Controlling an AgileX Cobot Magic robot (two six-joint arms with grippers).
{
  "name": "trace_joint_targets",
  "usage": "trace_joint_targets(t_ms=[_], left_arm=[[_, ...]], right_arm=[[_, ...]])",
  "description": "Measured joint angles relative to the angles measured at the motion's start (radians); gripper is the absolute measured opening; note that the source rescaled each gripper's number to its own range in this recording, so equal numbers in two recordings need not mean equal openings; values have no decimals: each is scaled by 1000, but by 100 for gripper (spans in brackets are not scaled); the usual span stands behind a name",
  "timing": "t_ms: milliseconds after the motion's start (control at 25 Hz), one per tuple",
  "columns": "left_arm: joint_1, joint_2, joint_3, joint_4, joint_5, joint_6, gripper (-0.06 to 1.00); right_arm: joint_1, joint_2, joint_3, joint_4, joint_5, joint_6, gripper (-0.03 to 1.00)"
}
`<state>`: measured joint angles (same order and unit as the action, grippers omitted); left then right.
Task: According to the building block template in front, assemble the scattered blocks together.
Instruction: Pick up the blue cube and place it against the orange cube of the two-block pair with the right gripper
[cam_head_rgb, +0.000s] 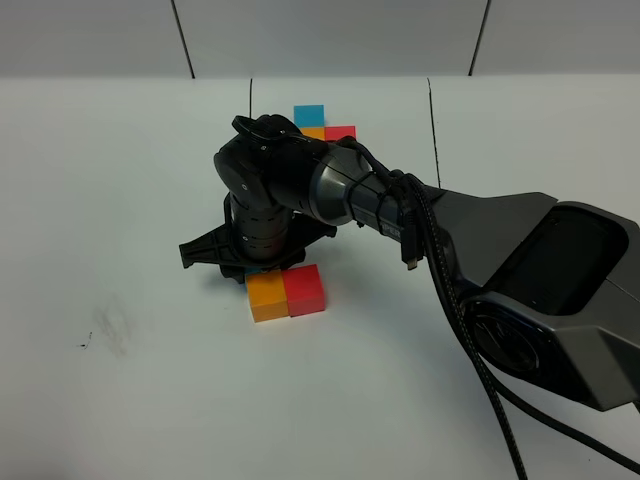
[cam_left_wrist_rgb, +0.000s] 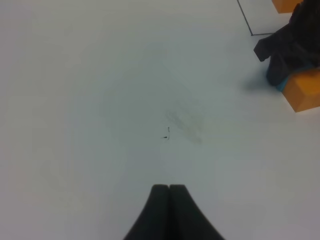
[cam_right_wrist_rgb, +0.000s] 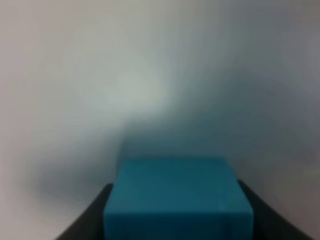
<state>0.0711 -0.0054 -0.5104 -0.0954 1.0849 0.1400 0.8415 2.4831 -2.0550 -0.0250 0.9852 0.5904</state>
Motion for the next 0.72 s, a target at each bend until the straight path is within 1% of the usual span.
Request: trace_joint_targets(t_ms=[720], left_arm=[[0,0,0,0,0,0,0]], right_arm=[[-1,0,-1,38,-6,-10,43]])
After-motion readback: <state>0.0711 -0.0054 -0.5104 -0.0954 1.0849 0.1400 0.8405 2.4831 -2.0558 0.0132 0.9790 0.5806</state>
